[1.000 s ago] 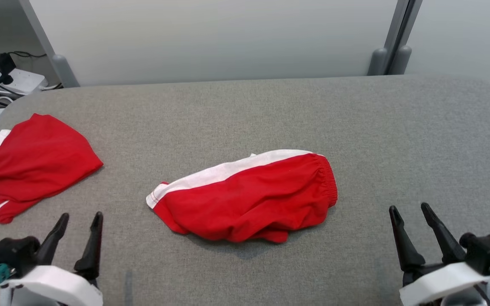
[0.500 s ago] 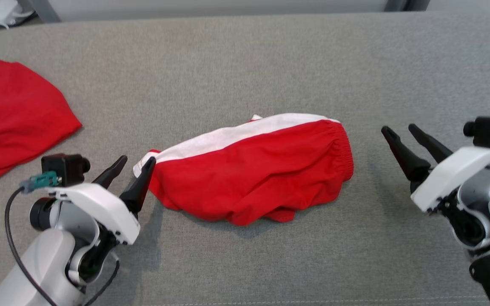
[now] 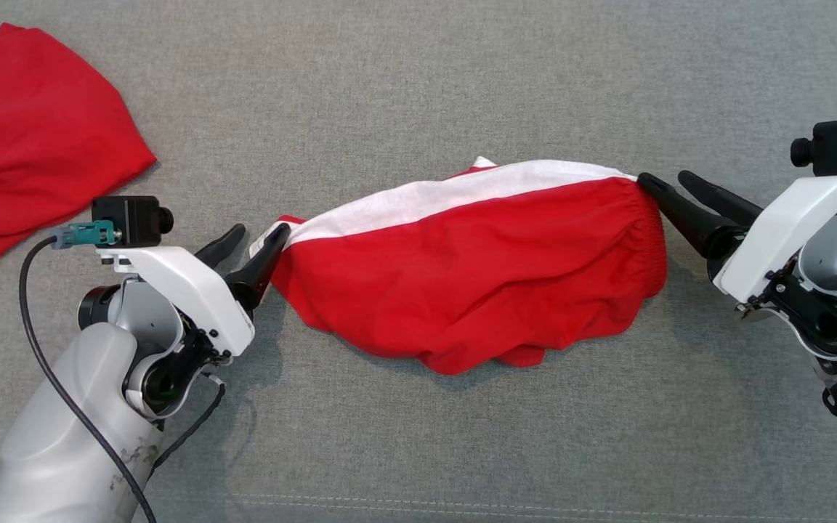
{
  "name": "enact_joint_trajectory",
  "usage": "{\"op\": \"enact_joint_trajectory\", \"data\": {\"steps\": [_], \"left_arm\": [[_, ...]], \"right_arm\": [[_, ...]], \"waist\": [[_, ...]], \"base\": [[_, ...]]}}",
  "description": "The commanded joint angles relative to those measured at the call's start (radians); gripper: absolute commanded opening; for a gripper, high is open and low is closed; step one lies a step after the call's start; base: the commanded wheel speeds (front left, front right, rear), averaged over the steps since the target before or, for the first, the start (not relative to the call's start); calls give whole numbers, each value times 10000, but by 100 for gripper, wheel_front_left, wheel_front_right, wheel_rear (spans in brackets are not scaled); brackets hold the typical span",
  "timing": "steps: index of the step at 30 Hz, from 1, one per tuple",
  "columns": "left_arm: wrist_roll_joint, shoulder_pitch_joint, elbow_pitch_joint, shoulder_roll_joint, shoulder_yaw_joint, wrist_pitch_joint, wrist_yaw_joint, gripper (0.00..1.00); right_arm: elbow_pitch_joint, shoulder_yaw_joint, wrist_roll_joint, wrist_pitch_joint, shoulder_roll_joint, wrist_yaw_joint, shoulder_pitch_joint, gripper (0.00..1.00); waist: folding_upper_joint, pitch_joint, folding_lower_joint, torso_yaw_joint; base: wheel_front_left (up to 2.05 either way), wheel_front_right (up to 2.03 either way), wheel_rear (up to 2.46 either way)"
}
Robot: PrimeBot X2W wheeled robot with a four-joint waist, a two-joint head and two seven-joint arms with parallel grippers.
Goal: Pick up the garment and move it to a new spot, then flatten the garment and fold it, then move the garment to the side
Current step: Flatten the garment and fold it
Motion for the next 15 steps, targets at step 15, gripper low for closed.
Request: {"op": "enact_joint_trajectory", "data": {"steps": [15], "left_arm": [[-571, -754, 557, 77, 181, 595, -290, 100]], "right_arm": [[152, 1265, 1146, -71, -413, 71, -748, 100]], "waist": [[0, 196, 0, 153]], "base": [[0, 0, 0]]}}
